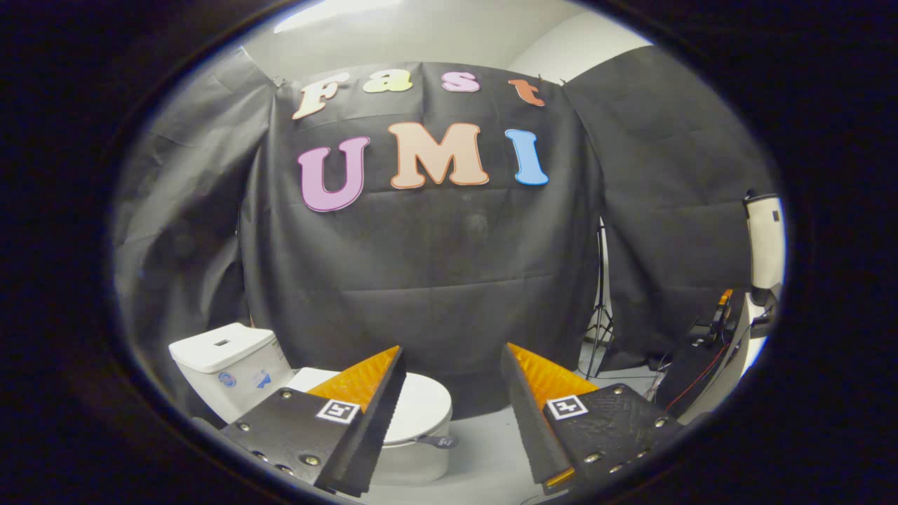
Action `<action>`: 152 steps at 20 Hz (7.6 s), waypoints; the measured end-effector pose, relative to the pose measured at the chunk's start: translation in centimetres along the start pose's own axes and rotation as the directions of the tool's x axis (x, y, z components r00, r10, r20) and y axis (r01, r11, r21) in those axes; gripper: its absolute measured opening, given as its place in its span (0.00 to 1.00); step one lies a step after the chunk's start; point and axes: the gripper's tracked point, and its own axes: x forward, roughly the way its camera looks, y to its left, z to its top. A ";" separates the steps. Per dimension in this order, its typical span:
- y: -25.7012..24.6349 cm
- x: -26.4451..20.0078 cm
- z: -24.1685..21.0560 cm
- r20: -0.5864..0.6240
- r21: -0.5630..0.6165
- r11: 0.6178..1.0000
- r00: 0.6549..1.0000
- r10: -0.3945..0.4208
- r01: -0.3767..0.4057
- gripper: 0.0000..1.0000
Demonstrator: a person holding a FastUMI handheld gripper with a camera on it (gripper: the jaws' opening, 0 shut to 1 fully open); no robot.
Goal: Open the toilet lid.
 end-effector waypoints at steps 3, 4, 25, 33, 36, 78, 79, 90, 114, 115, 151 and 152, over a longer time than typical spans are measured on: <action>-0.2 0.2 -0.8 -0.023 0.041 0.999 1.000 0.005 -0.004 0.83; -0.3 0.2 -1.1 -0.031 0.049 0.999 1.000 0.003 -0.001 0.83; -2.5 1.3 -7.1 -0.098 0.501 0.865 0.995 0.023 0.030 0.70; -2.9 3.9 -13.8 -0.138 0.697 0.700 0.987 -0.083 0.156 0.70; -1.4 5.1 -18.1 -0.214 0.764 0.609 0.974 -0.074 0.214 0.70; 10.6 13.8 -8.4 -0.080 0.707 0.707 0.992 0.101 -0.015 0.23; 12.3 14.1 -6.7 -0.062 0.690 0.722 0.991 0.121 -0.045 0.23; 26.8 15.7 2.5 0.092 0.579 0.765 0.955 0.284 -0.283 0.23; 47.3 15.0 2.9 0.011 0.171 0.869 0.883 0.469 -0.464 0.29; 48.1 14.8 2.8 0.006 0.162 0.867 0.879 0.476 -0.471 0.29; 57.1 11.2 3.2 -0.043 0.099 0.815 0.816 0.577 -0.571 0.68; 56.7 10.8 4.5 -0.017 0.098 0.813 0.815 0.579 -0.575 0.73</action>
